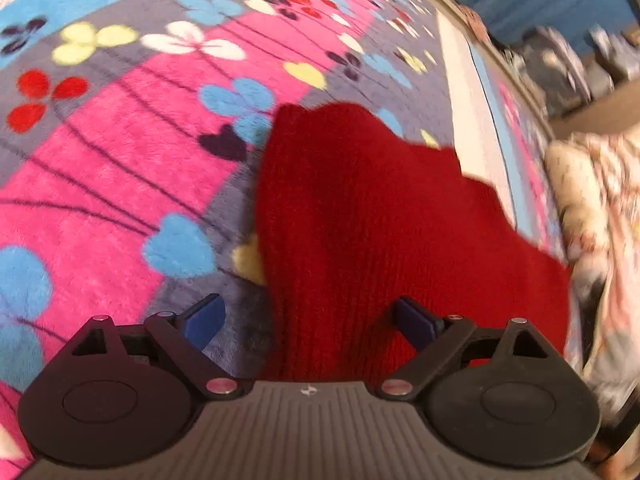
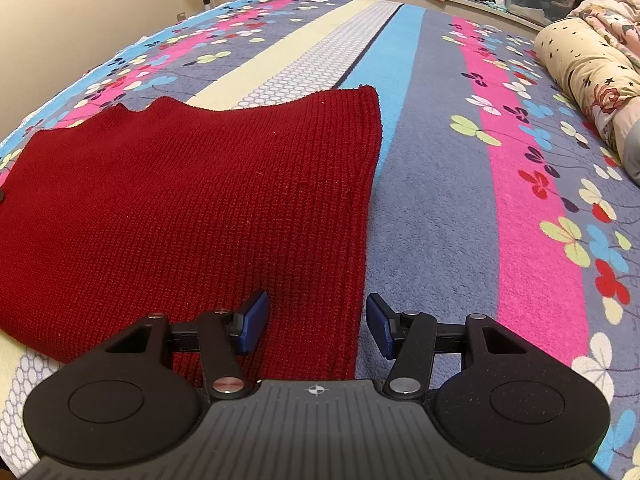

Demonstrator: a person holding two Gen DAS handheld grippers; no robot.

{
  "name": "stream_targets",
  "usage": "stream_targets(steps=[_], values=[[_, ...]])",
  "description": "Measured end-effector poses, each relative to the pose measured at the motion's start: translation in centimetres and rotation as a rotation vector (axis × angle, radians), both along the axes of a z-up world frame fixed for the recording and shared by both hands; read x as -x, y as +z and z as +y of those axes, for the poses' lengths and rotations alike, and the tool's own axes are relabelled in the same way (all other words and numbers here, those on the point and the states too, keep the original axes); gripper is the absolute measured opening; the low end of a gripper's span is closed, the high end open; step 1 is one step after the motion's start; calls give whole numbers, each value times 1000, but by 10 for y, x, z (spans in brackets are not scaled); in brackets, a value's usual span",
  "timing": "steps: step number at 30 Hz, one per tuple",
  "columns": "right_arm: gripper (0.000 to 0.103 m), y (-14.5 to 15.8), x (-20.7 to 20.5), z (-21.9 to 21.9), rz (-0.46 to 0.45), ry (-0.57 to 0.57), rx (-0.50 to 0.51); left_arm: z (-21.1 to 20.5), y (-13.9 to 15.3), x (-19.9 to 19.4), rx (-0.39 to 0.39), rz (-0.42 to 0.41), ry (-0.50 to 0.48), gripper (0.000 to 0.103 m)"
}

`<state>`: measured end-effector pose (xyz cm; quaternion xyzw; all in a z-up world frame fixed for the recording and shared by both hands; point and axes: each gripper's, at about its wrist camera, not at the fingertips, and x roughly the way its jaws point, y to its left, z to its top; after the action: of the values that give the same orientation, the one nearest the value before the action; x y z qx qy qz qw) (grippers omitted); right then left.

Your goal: Fold small clothes

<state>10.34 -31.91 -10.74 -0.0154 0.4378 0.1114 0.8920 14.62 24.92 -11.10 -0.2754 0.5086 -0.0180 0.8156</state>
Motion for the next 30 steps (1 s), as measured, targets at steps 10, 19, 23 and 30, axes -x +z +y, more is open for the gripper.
stream_targets(steps=[10,19,23,30], values=[[58,0,-1,-2,4,-2,-5,-9,-6,-2,113,-20,-89,94],[58,1,-1,-3,-2,2,-17,-45,-12,-9,51,-54,-205,97],[58,1,-2,-4,0,-1,-24,-58,-9,-10,-1,-72,-246,85],[58,2,-1,-1,-4,-22,-34,-52,3,-7,40,-110,-239,40]])
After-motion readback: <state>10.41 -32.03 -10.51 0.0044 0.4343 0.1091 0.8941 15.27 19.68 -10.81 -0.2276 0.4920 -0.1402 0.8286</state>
